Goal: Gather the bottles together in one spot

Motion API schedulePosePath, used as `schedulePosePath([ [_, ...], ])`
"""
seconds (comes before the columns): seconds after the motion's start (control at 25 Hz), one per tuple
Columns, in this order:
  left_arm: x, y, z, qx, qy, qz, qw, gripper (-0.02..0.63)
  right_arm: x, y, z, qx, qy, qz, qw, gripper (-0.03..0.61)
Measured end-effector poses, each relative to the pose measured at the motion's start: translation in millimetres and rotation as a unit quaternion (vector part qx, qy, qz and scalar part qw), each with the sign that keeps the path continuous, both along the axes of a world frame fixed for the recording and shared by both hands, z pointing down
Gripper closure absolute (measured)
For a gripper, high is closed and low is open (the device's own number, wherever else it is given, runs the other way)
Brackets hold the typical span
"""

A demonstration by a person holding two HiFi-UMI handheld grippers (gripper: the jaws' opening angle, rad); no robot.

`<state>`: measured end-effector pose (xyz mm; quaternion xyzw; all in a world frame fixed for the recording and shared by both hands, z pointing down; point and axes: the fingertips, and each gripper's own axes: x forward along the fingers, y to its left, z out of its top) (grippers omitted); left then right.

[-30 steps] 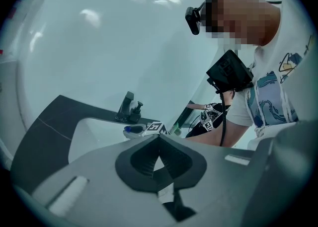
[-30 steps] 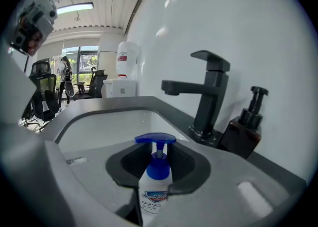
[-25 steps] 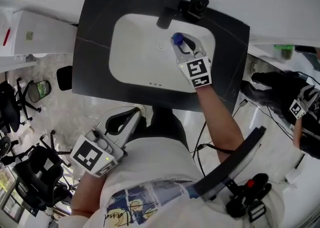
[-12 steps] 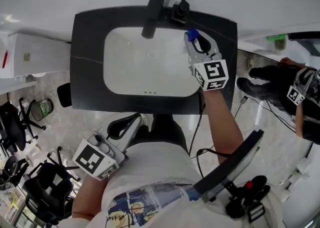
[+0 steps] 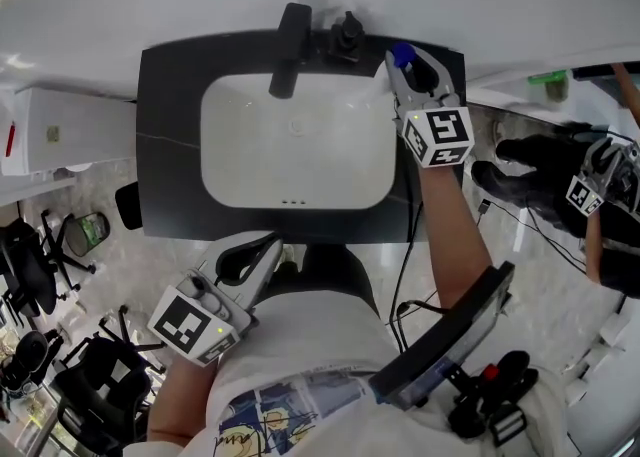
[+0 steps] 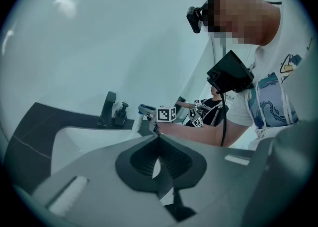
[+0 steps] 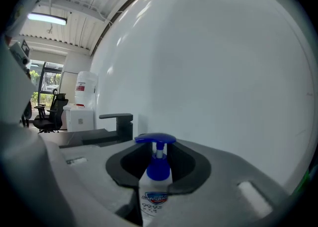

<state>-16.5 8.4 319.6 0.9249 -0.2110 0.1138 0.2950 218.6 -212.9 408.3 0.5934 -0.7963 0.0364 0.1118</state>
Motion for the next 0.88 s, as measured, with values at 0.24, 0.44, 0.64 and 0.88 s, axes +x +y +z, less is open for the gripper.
schedulePosePath([
  [0.24,6,-13,3,-0.008,-0.011,-0.010,0.9999,0.612,9,-31,3,0.010,-0.002,-0.008,1.000,0.488],
  [0.44,10,-23,6,-0.015,-0.021,-0.012,0.9996,0.612,13,-51,3,0.022,-0.011,-0.015,1.000,0.488],
  [0.64,17,-34,10,-0.015,-0.023,-0.018,0.9994,0.612,14,-60,6,0.041,-0.026,-0.028,0.998,0.488],
  [0.88,27,-36,12,-0.018,-0.023,-0.014,0.9995,0.612,15,-51,4,0.065,-0.027,-0.036,0.997,0.485],
])
